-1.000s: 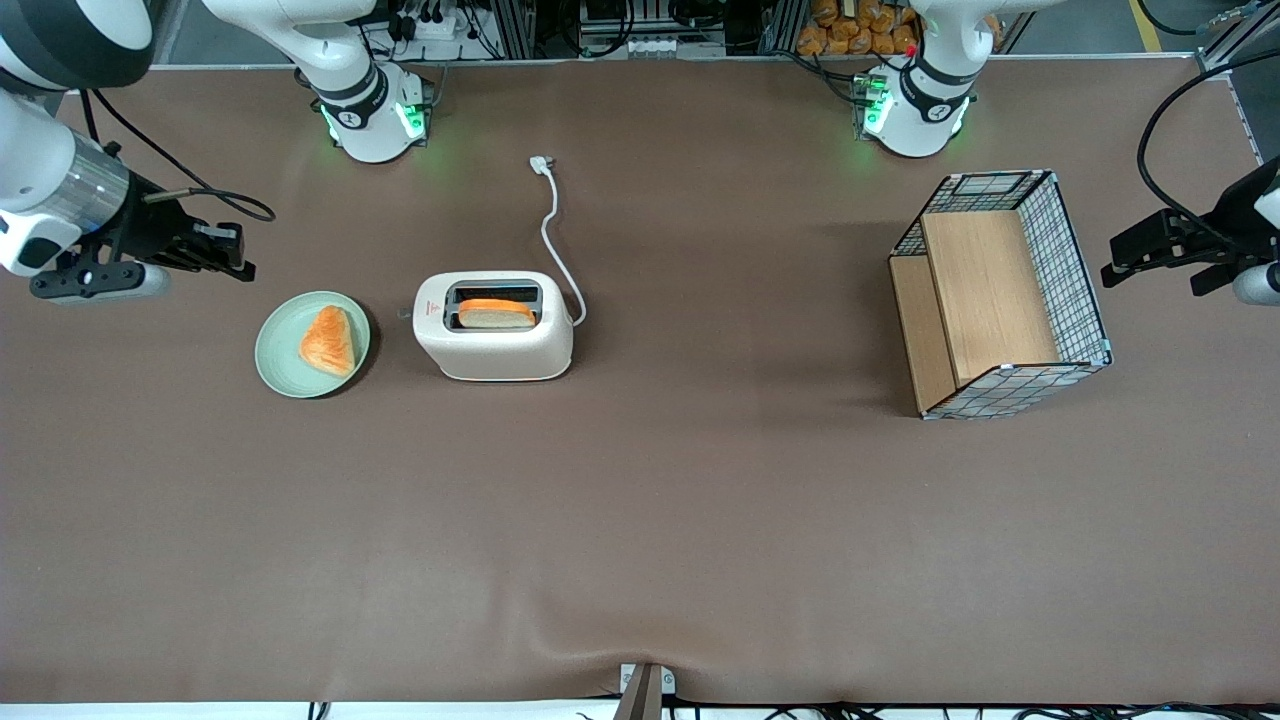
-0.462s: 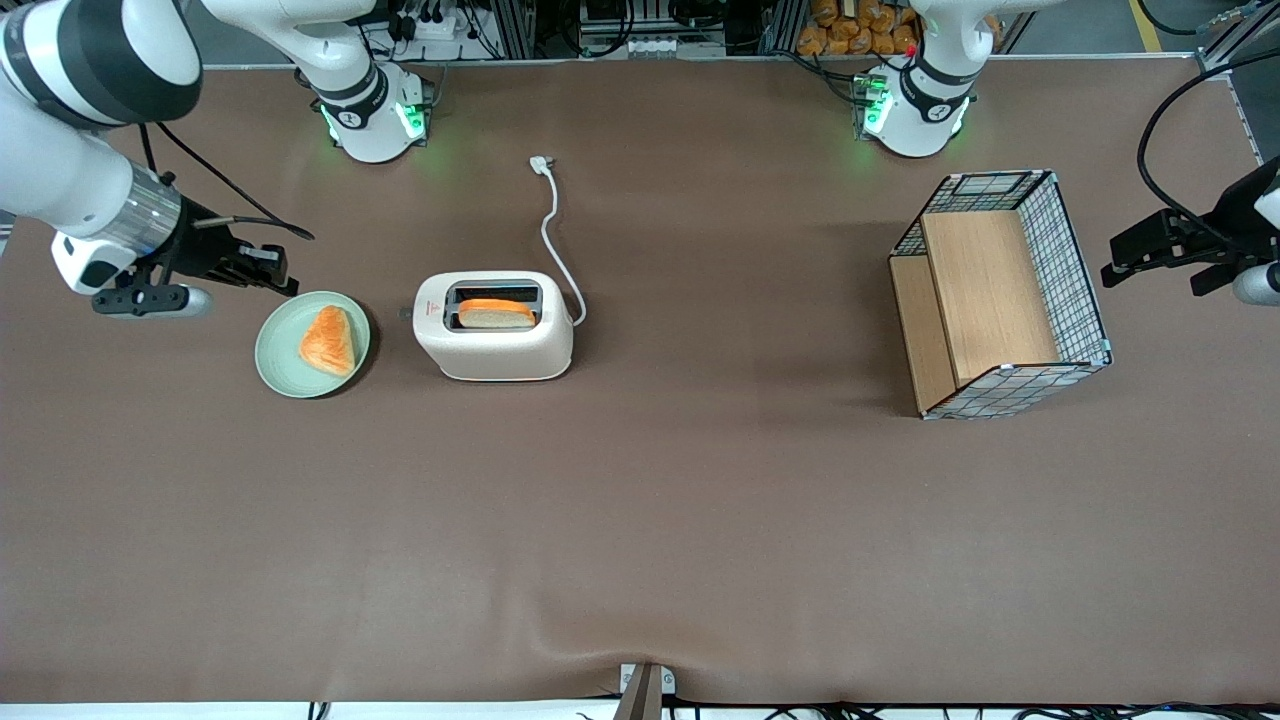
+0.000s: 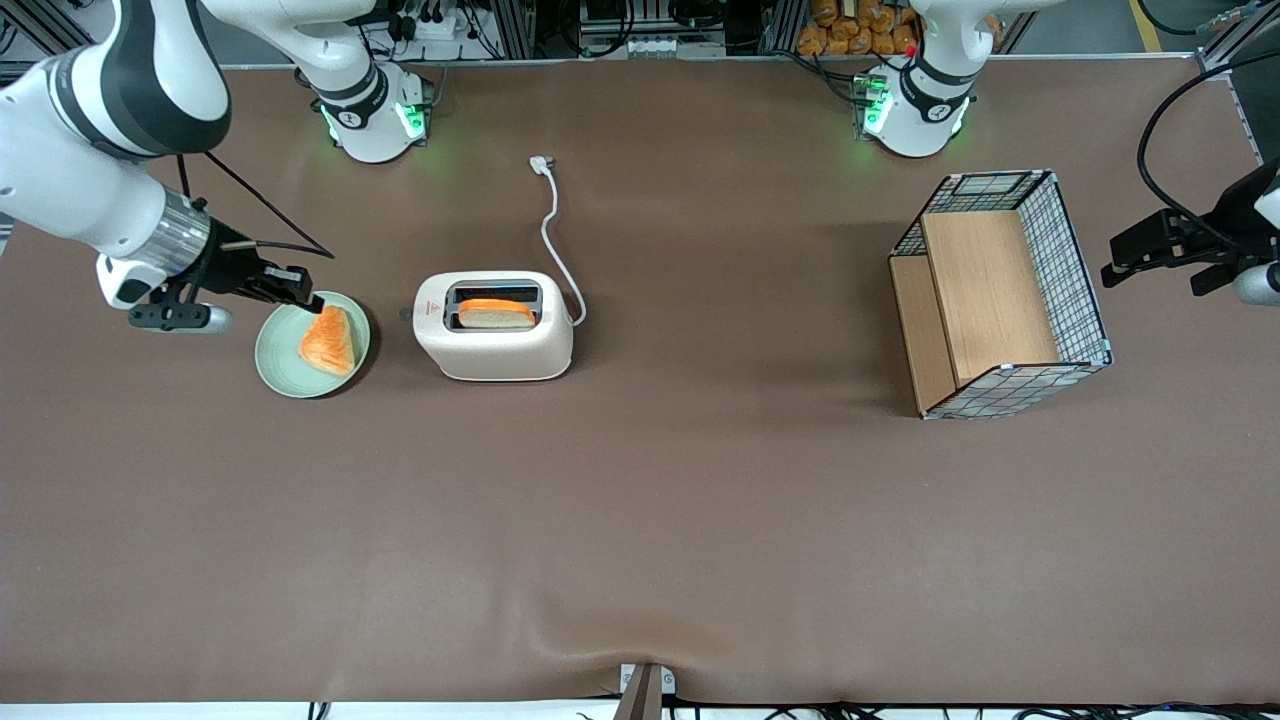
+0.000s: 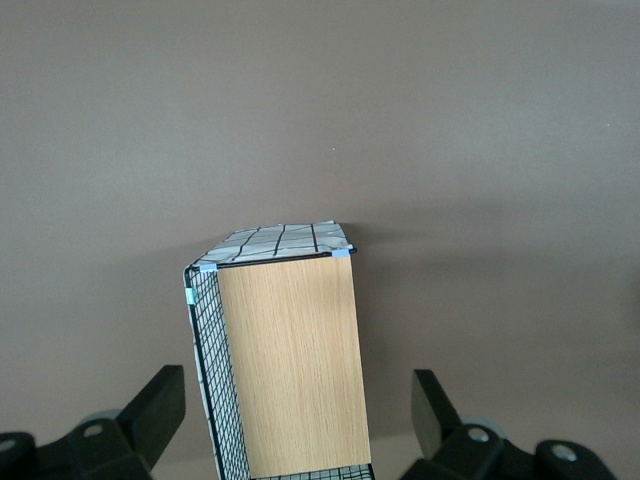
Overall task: Press toaster button with right arm
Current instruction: 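Move the right gripper over the green plate toward the toaster's side, then lower the closed right gripper beside the toaster's lever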
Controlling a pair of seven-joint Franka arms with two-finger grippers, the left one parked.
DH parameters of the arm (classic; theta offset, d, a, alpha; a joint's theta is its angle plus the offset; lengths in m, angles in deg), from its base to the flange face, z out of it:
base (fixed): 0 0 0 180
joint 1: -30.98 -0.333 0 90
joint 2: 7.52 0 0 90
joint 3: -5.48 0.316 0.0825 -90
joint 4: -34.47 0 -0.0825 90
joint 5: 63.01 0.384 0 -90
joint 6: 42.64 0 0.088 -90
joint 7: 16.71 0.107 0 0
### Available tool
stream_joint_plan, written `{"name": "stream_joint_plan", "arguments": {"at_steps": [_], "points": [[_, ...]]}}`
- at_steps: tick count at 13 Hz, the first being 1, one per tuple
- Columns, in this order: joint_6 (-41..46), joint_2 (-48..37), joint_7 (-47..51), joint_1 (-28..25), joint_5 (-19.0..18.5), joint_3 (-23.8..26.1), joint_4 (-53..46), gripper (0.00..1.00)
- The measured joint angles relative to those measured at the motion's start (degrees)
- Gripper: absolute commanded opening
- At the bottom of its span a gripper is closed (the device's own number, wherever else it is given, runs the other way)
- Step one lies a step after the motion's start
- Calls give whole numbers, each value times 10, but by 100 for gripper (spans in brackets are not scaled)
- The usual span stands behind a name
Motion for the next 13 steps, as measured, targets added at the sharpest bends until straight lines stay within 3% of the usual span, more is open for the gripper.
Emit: {"name": "stream_joint_plan", "arguments": {"at_steps": [13], "points": [[-79,64,-23,-11,78,1,22,0]]}}
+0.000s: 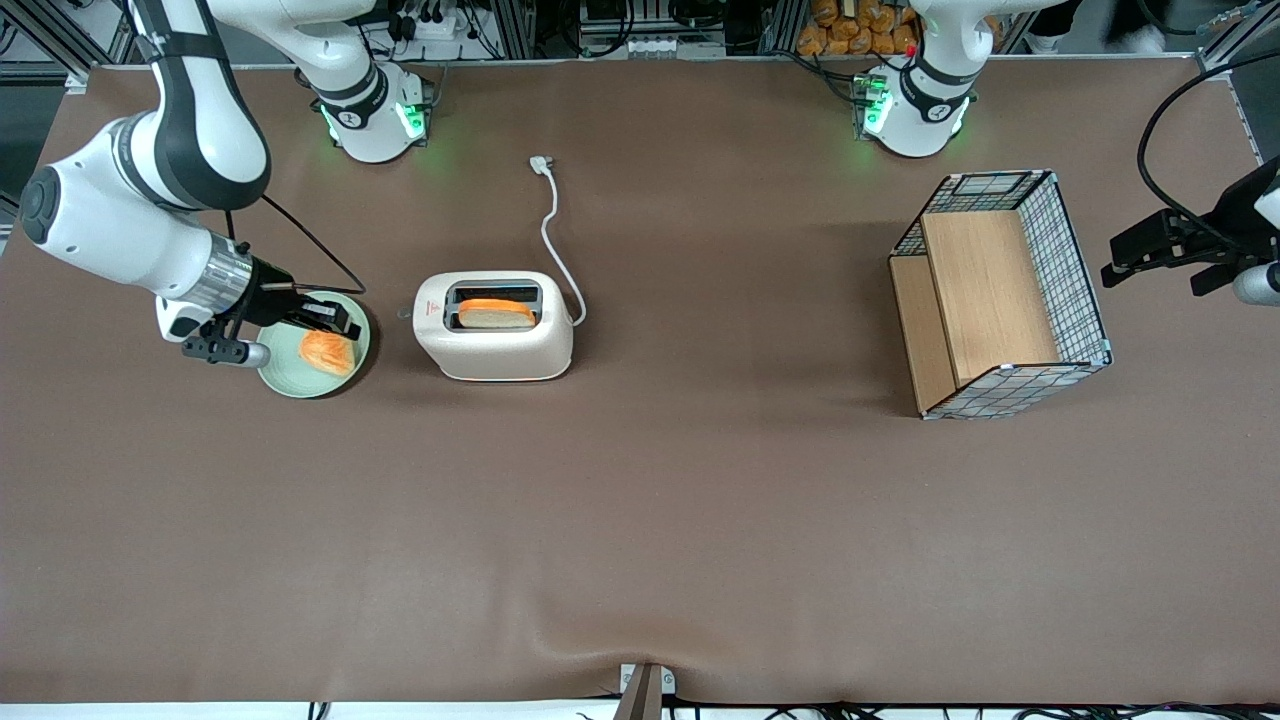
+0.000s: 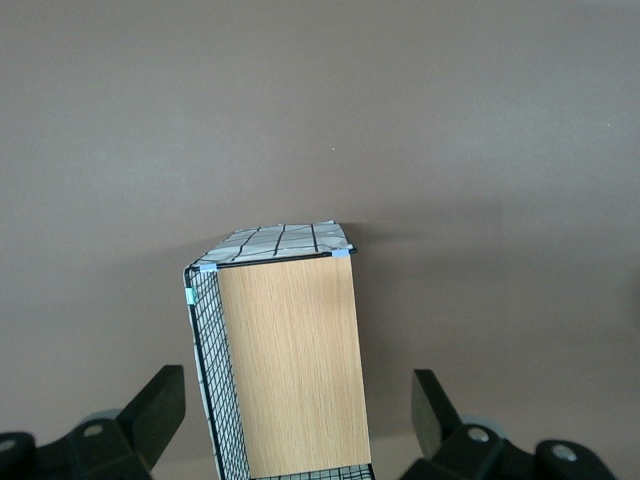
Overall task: Press toaster button with right arm
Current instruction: 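Lower the closed right gripper beside the toaster's lever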
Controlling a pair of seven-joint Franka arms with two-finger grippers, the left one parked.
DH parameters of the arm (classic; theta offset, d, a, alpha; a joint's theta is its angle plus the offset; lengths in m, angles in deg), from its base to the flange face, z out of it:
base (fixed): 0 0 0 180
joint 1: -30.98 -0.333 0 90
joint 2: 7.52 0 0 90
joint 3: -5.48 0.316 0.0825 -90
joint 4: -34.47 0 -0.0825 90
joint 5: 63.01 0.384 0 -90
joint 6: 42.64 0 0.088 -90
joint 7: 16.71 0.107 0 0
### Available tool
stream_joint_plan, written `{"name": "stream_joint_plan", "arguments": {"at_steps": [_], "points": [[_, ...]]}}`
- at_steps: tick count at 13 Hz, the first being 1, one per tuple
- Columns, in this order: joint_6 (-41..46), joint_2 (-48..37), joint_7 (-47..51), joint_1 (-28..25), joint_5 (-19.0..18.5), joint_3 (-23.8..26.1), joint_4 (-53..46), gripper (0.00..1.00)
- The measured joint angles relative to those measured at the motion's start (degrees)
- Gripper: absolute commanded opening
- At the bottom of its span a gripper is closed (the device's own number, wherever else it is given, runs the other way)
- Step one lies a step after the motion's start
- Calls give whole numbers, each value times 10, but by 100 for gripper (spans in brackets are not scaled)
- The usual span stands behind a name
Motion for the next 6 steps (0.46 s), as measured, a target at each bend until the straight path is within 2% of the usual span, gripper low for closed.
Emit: {"name": "stream_joint_plan", "arguments": {"at_steps": [3,6], "points": [[-8,13,-9,0,7,0,2,0],[-11,23,-53,0,49,0,5,0]]}}
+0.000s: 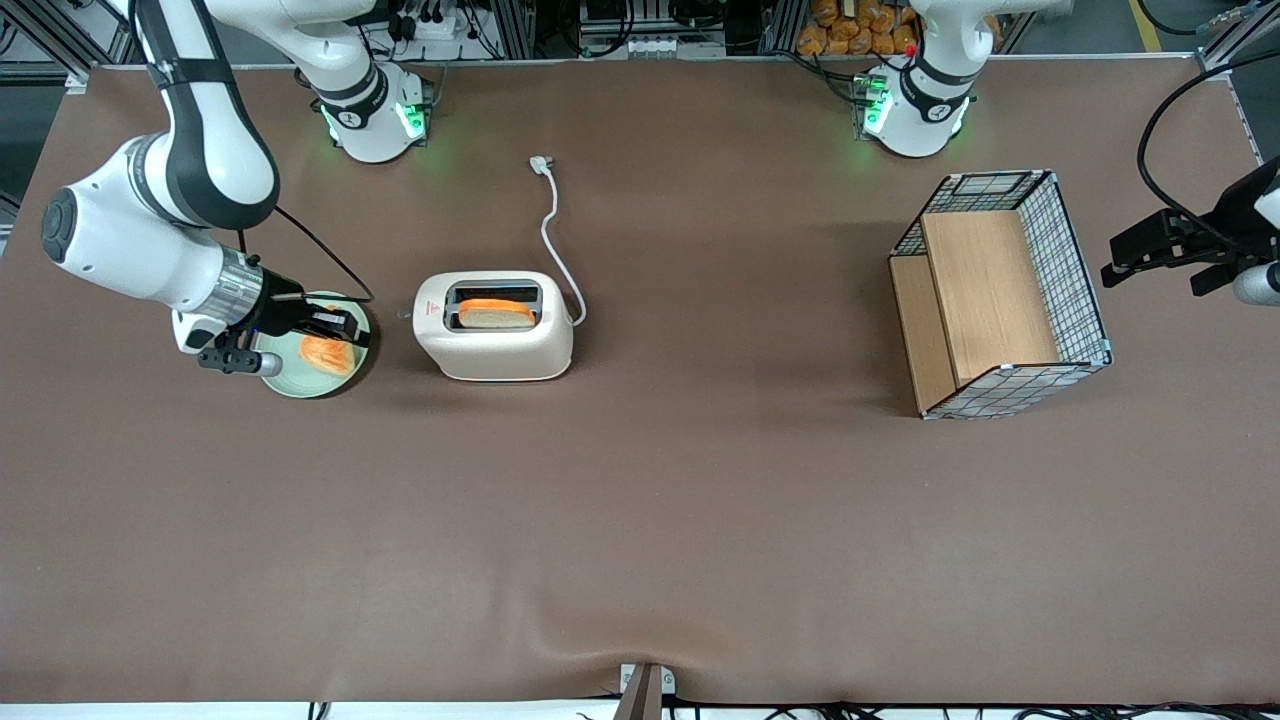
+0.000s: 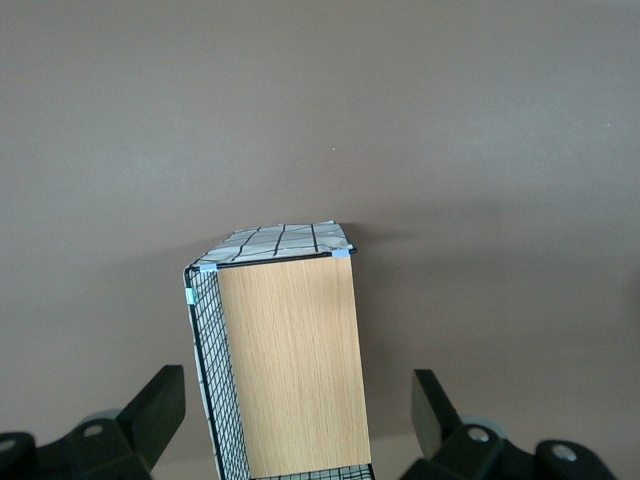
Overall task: Press toaster button with right arm
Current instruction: 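Lower the closed right gripper beside the toaster's lever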
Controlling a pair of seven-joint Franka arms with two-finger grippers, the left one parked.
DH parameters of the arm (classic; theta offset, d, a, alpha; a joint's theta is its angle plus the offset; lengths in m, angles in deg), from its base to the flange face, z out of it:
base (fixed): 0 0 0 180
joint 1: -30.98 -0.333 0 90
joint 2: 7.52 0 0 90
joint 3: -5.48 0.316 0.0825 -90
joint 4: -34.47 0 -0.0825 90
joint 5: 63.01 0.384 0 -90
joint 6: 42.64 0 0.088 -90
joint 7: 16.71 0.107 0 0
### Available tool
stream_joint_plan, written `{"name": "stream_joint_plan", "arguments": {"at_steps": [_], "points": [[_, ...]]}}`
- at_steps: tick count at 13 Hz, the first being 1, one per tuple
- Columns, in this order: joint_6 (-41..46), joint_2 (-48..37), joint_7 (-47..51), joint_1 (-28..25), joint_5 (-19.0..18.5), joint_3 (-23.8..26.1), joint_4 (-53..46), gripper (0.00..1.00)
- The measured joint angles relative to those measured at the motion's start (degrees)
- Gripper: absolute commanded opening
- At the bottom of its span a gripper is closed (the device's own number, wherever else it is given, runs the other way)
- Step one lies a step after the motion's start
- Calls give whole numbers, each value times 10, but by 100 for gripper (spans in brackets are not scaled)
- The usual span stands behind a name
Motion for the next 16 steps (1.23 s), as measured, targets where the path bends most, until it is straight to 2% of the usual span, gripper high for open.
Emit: {"name": "stream_joint_plan", "arguments": {"at_steps": [3,9,13,16], "points": [[-1,11,-56,0,35,-2,9,0],[1,15,-101,2,42,-3,35,0],[39,15,-152,14,77,-8,40,0],[47,15,-166,23,83,-9,47,0]]}}
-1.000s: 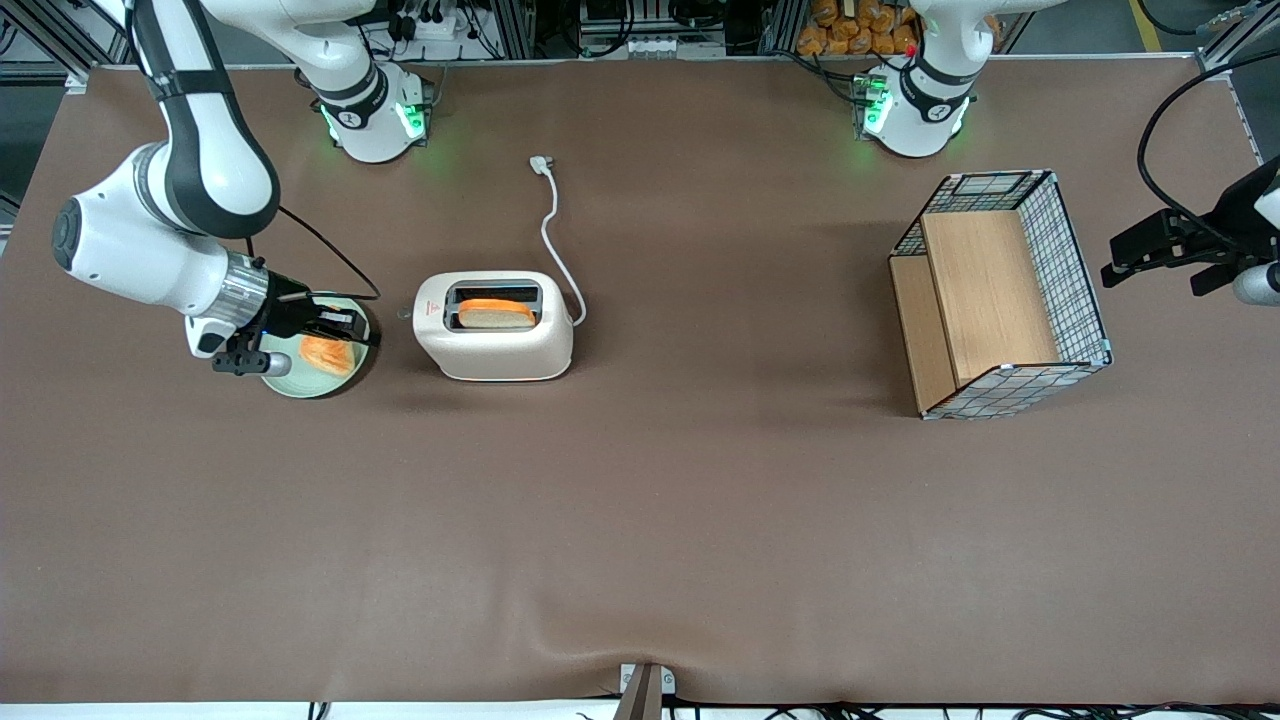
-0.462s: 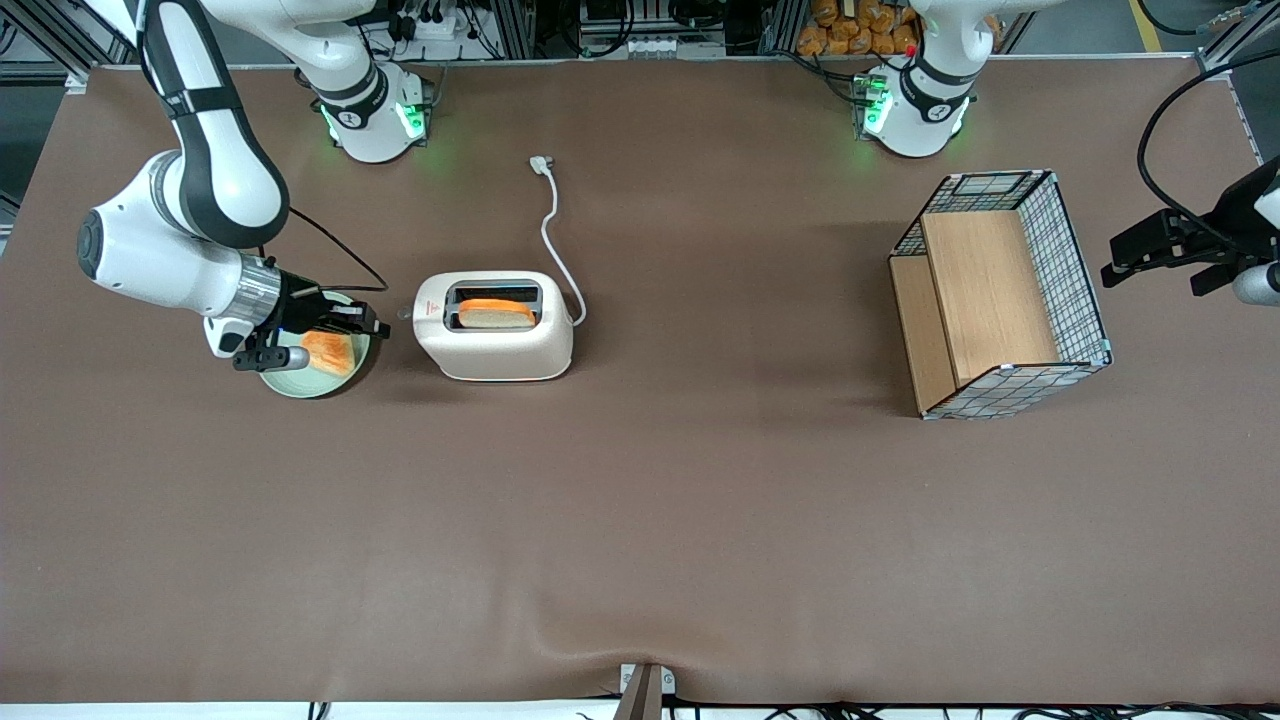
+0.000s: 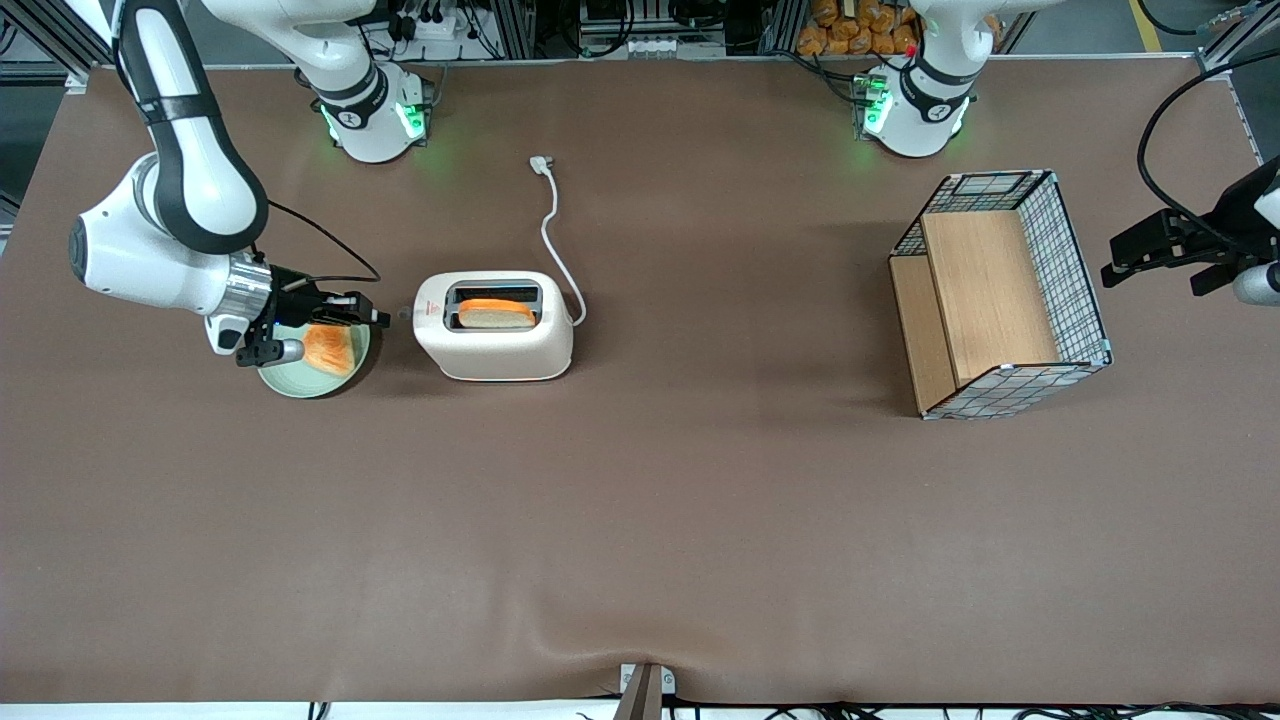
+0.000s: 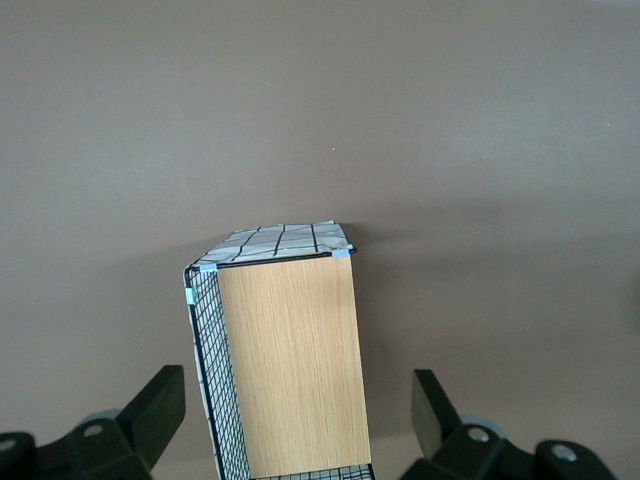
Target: Press toaster button with right arm
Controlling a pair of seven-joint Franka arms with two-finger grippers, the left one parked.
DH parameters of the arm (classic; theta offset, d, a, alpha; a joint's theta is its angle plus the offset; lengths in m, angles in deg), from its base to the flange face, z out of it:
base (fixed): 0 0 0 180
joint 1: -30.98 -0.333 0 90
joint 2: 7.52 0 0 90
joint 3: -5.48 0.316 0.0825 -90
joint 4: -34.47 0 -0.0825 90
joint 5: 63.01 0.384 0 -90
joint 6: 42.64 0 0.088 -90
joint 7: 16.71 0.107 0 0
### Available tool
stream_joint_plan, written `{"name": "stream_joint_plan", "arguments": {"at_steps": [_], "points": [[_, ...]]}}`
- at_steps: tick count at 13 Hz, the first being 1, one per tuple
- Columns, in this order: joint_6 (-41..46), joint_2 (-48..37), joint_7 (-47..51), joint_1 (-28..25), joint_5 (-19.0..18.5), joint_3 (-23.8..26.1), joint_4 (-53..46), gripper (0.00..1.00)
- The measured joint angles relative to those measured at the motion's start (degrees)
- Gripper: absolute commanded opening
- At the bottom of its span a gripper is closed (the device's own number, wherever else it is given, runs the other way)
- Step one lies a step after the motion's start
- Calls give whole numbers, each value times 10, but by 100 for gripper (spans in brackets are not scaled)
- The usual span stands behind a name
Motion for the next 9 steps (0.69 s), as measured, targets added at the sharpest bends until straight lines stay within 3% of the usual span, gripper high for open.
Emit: {"name": "stream_joint_plan", "arguments": {"at_steps": [9], "points": [[6,36,-21,0,42,2,6,0]]}}
